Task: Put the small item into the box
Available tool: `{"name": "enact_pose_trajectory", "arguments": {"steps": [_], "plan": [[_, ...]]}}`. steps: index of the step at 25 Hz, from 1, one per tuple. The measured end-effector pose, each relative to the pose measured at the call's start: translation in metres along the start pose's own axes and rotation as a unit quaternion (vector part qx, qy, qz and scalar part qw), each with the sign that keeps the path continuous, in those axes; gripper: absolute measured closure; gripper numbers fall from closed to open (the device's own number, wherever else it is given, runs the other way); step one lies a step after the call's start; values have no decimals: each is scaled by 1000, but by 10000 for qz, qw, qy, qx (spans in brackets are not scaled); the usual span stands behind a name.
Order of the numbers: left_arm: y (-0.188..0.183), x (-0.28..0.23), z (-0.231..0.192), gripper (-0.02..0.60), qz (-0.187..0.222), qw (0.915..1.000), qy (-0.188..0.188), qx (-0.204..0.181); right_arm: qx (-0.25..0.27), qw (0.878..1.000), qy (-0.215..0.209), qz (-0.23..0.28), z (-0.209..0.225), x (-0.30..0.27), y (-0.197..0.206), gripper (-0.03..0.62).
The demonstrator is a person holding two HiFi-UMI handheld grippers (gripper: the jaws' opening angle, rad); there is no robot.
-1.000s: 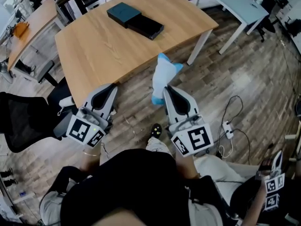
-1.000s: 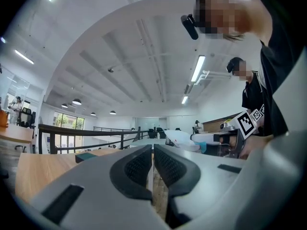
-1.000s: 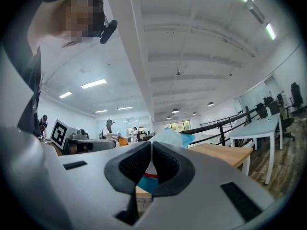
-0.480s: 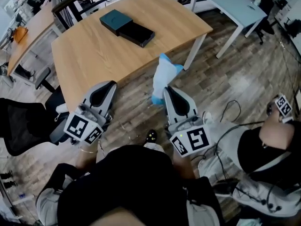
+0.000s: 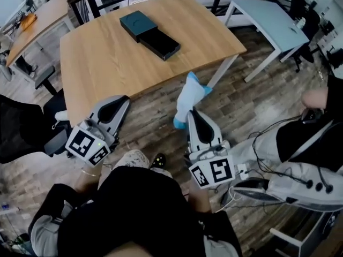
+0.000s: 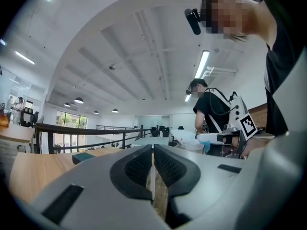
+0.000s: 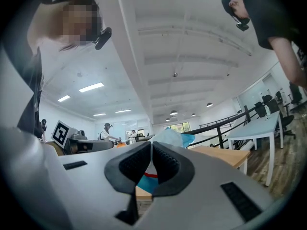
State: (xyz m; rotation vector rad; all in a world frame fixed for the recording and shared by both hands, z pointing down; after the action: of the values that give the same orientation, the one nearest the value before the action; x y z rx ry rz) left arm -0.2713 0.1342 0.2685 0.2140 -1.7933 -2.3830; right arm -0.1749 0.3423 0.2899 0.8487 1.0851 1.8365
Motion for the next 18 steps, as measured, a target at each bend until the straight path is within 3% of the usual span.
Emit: {"name": "enact_pose_trajectory", "arguments": {"steps": [5, 10, 18], "plan": [[0, 7, -22, 558, -7, 9988, -483, -37, 50, 9995, -265, -147, 3, -34, -2, 568], [24, 1, -45, 558, -120, 9972, -682, 281, 147, 9987, -320, -362, 8, -57, 1, 568], [39, -72, -88, 558, 98, 9987, -442, 234, 383, 9979, -103, -514, 54, -115, -14, 568]]}}
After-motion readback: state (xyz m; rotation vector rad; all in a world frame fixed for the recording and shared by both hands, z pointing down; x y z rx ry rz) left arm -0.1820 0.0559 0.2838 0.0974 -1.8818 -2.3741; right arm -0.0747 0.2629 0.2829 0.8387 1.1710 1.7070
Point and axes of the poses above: the fingertips, and each gripper's own axes: x backward along the fingers, z to its right, y out of its underside, the point moved 5 cm from there along x, backward along the fingers, and after that the axes turned 15 degrees about -x, right-handed, at the moved point
